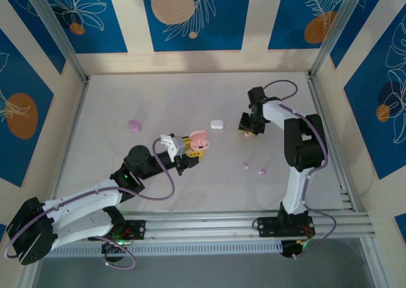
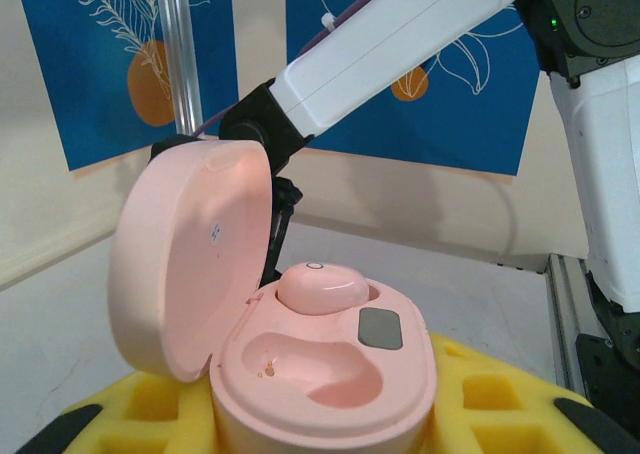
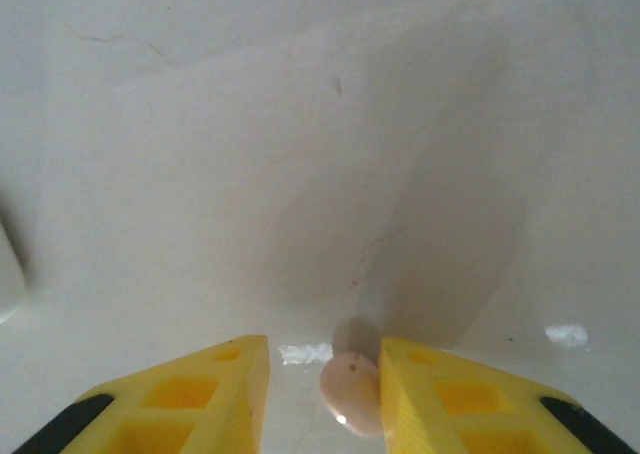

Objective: Insert the wireless bluetooth earbuds into the charging case

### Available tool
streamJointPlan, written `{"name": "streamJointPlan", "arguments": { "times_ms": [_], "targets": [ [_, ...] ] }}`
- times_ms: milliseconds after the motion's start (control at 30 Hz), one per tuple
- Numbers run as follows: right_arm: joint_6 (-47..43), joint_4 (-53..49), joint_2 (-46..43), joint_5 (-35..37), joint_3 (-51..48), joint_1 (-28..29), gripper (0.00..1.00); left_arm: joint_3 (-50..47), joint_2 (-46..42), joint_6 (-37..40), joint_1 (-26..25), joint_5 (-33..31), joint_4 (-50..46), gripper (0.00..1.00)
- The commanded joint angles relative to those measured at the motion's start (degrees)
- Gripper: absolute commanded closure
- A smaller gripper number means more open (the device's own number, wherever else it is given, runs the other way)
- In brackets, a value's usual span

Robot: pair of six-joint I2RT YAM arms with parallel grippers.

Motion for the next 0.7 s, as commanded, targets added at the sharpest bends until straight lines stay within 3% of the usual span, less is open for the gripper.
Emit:
{"name": "streamJointPlan", "arguments": {
  "times_ms": [0,200,667],
  "targets": [
    [-2.13,-2.93,1.18,1.75,1.79,0.65,0.65,0.7,0.03,0.8,-0.21,-0.37,2.24,0.69],
    [-4.68,-4.69,1.58,4.6,2.99,0.87,0.64,0.78,0.2,0.83,-0.17,-0.41,2.16,0.68],
    [-7.85,-6.92,3.11,2.45,5.0,0.27,0.63,1.14,0.29,0.81,-0.21,-0.28,2.11,0.68]
  ]
}}
